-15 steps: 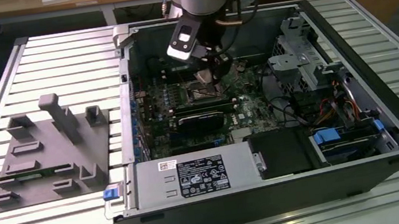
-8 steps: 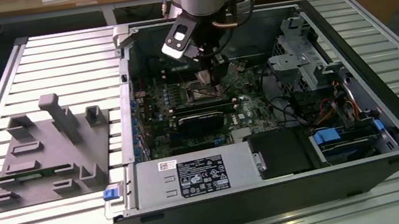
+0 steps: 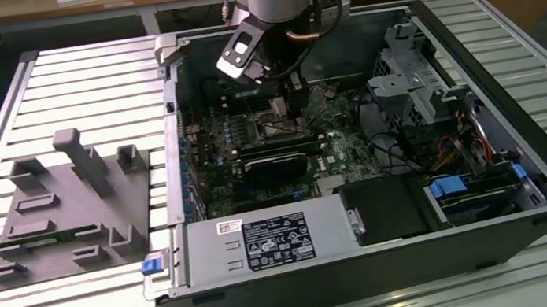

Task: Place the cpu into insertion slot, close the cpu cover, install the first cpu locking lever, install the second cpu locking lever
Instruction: 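Place the cpu into insertion slot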

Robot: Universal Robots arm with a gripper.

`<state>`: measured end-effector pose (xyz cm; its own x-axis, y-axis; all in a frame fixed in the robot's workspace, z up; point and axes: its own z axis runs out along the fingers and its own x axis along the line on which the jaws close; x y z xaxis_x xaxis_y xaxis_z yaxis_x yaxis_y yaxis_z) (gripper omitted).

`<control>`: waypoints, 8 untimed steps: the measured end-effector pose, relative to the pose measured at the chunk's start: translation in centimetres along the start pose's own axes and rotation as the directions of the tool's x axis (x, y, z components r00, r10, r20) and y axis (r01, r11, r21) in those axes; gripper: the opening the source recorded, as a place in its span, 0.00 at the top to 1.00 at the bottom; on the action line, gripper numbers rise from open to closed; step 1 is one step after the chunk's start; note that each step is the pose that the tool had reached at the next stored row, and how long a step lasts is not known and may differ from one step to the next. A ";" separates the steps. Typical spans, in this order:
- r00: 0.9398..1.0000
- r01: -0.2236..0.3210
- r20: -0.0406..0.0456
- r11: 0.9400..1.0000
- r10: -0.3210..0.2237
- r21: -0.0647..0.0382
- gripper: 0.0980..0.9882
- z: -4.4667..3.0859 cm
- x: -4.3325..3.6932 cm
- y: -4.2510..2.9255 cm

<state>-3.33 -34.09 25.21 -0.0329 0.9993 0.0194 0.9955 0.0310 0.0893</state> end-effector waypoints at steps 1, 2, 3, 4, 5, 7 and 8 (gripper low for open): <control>1.000 -0.014 0.001 1.000 0.014 0.000 0.50 0.01 0.00 0.00; 1.000 -0.021 0.002 1.000 0.021 0.000 0.50 0.01 0.00 -0.01; 1.000 -0.022 0.002 1.000 0.022 0.000 0.50 0.02 0.00 -0.03; 1.000 -0.022 0.002 1.000 0.022 0.000 0.50 0.02 0.00 -0.05; 1.000 -0.022 0.002 1.000 0.022 -0.002 0.50 0.03 0.00 -0.08; 1.000 -0.021 0.002 1.000 0.021 -0.016 0.50 0.12 0.01 -0.16; 1.000 -0.021 0.003 0.999 0.021 -0.026 0.50 0.14 0.01 -0.23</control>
<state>-3.55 -34.08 25.05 -0.0115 0.9998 0.0184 0.9933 0.0093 0.1150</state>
